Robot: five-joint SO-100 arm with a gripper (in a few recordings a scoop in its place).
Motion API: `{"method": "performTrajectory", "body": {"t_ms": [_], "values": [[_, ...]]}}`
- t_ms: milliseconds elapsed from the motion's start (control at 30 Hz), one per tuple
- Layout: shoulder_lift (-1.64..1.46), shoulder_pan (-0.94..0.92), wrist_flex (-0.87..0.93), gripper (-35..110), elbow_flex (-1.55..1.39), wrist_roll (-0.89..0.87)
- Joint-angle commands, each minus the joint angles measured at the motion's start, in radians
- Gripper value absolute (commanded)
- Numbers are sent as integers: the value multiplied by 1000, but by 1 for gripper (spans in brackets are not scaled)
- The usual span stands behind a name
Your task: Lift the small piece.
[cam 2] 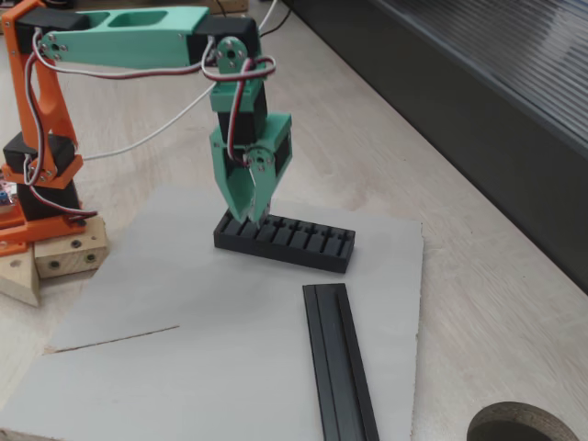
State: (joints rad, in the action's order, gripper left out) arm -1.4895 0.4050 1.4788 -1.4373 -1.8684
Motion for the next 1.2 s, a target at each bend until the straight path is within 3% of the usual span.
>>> {"method": "performTrajectory", "body": {"t_ms": [0, 400, 600, 833, 1167], "values": [[-87, 12, 8, 4, 9, -15], [-305, 11, 8, 4, -2, -17], [-308, 5, 9, 4, -3, -17], [-308, -132, 9, 4, -3, -15], [-308, -123, 9, 4, -3, -15]]}}
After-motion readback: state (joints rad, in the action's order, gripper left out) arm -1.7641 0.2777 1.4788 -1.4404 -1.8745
